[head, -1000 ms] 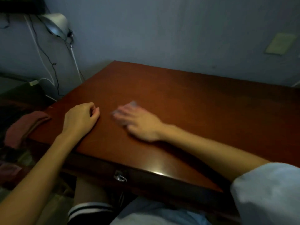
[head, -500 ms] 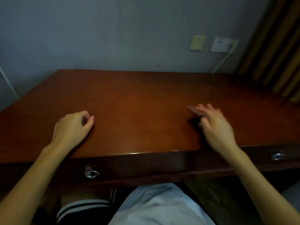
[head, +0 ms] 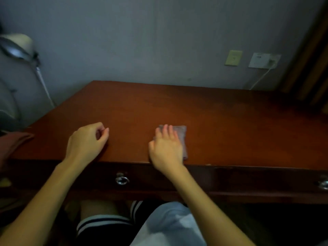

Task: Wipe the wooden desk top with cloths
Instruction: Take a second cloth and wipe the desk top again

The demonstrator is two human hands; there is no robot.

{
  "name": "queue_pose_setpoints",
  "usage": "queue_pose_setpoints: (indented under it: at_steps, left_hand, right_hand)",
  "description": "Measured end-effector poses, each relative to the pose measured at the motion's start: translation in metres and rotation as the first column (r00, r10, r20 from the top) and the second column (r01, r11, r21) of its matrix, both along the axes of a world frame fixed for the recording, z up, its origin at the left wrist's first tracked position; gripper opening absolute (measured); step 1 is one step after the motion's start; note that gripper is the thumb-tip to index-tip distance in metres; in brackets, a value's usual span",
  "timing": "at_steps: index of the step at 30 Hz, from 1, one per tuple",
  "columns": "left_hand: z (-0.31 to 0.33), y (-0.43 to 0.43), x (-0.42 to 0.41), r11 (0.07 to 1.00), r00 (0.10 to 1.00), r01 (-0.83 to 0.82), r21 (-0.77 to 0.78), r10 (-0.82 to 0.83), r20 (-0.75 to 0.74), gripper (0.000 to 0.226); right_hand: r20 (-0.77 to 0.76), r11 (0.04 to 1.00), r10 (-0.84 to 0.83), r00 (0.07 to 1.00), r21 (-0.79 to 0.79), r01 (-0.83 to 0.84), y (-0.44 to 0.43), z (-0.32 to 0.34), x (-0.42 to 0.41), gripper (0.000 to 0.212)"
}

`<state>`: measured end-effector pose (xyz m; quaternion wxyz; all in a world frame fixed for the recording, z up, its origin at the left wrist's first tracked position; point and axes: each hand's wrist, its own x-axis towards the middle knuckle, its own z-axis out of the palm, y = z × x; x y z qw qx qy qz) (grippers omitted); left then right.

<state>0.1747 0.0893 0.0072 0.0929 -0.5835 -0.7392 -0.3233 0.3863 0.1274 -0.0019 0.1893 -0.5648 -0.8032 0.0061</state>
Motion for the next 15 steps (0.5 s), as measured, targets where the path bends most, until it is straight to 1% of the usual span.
queue_pose_setpoints:
  at_steps: [3, 5, 8, 10, 12, 13, 15]
  left_hand:
    - [0.005, -0.034, -0.028, 0.980, 0.992, -0.113, 0.167, 0.120, -0.030, 0.026]
    - [0.008, -0.052, -0.047, 0.961, 0.981, -0.179, 0.210, 0.192, -0.042, 0.024]
    - [0.006, -0.073, -0.072, 0.930, 0.947, -0.293, 0.223, 0.315, -0.068, 0.019]
    - [0.003, -0.084, -0.083, 0.909, 0.923, -0.354, 0.218, 0.377, -0.075, 0.013]
    - [-0.001, -0.092, -0.090, 0.898, 0.910, -0.392, 0.200, 0.410, -0.059, 0.008]
    - [-0.002, -0.095, -0.092, 0.897, 0.907, -0.400, 0.190, 0.417, -0.055, 0.006]
    - [-0.007, -0.097, -0.097, 0.906, 0.915, -0.386, 0.174, 0.400, -0.055, 0.004]
  right_hand:
    - [-0.014, 0.988, 0.136, 0.991, -0.073, -0.136, -0.003, 0.002, -0.072, 0.061]
    - [-0.022, 0.962, 0.253, 0.967, -0.104, -0.254, -0.012, 0.002, -0.116, 0.064]
    - [-0.011, 0.883, 0.458, 0.889, -0.112, -0.456, -0.031, 0.001, -0.169, 0.072]
    - [0.037, 0.806, 0.588, 0.808, -0.104, -0.583, -0.038, 0.001, -0.188, 0.073]
    - [0.076, 0.704, 0.711, 0.700, -0.092, -0.705, -0.037, 0.001, -0.197, 0.069]
    - [0.097, 0.638, 0.770, 0.631, -0.078, -0.766, -0.034, 0.001, -0.199, 0.066]
    - [0.122, 0.468, 0.880, 0.459, -0.061, -0.882, -0.024, 0.003, -0.196, 0.059]
